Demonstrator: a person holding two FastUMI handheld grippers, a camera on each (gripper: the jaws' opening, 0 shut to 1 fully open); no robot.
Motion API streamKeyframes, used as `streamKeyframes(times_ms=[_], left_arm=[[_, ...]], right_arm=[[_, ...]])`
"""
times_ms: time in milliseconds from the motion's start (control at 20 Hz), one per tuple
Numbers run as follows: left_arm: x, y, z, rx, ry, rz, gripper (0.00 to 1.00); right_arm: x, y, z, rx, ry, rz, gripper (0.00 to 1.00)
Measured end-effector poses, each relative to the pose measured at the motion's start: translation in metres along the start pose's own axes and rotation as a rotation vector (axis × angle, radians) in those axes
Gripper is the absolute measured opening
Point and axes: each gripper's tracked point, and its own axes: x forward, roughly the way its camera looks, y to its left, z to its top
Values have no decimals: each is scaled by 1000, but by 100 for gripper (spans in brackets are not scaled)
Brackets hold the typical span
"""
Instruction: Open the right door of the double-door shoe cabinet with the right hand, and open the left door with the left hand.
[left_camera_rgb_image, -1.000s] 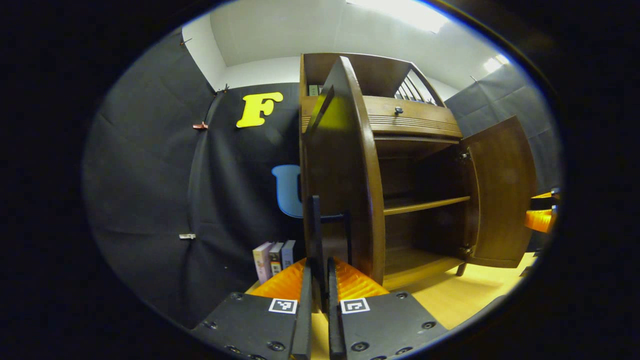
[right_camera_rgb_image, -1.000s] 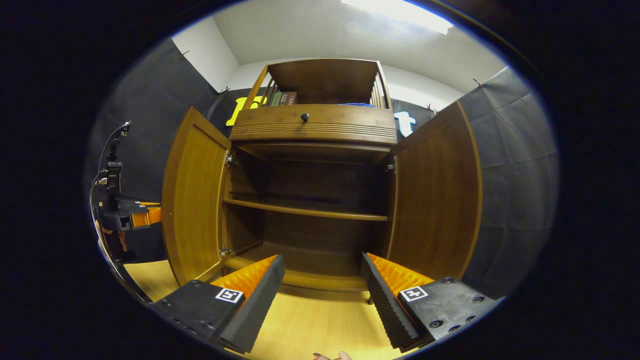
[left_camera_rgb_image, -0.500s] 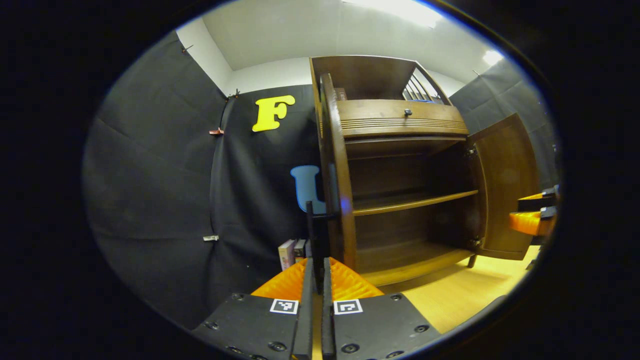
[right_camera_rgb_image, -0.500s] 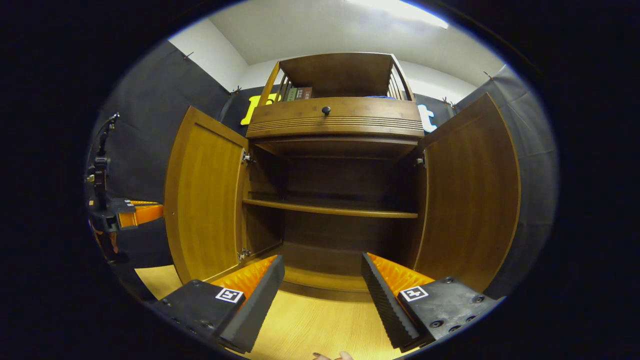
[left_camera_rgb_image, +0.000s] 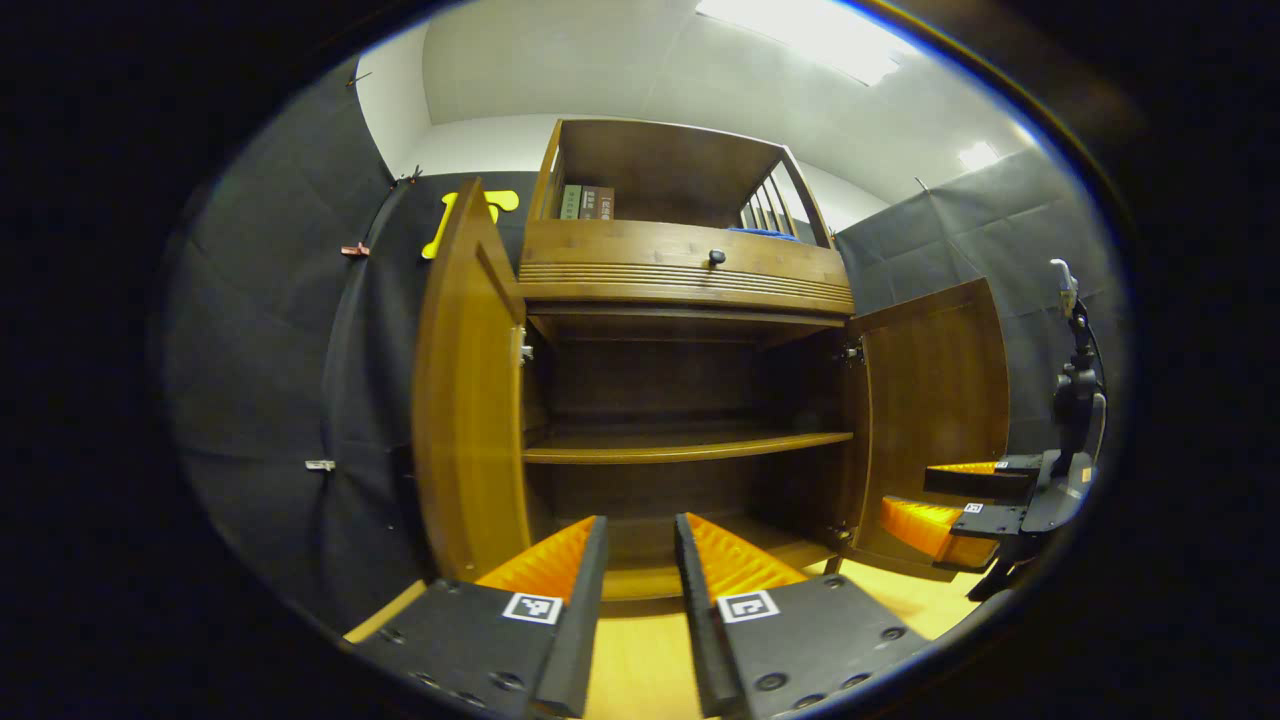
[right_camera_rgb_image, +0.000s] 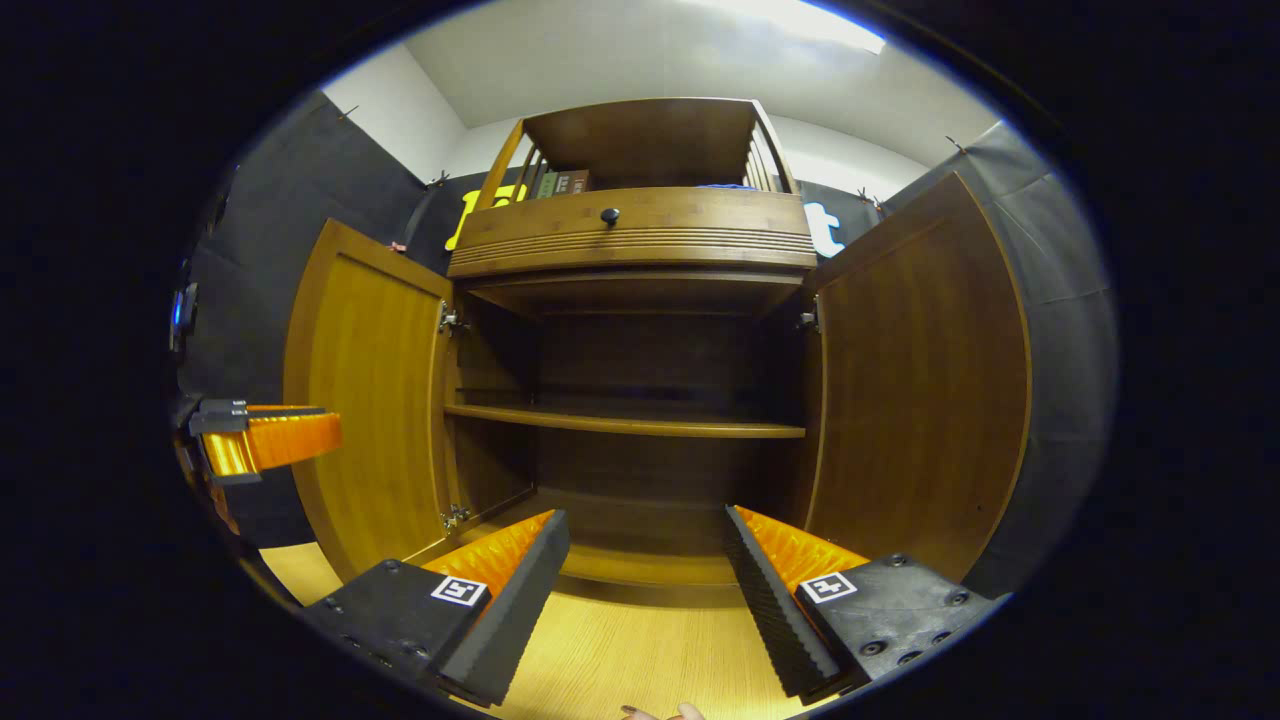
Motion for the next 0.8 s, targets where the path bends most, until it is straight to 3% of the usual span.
streamKeyframes(times_ms=[250, 350, 800], left_arm=[[31, -18, -6, -16, 13, 12, 86], [38, -22, -7, -8, 14, 25, 95], [47, -34, -6, 25, -1, 40, 96]], right_arm=[[3, -21, 10, -73, -20, -14, 97], [4, -21, 11, -69, -20, 4, 98], [4, -25, 14, -62, -32, 23, 99]])
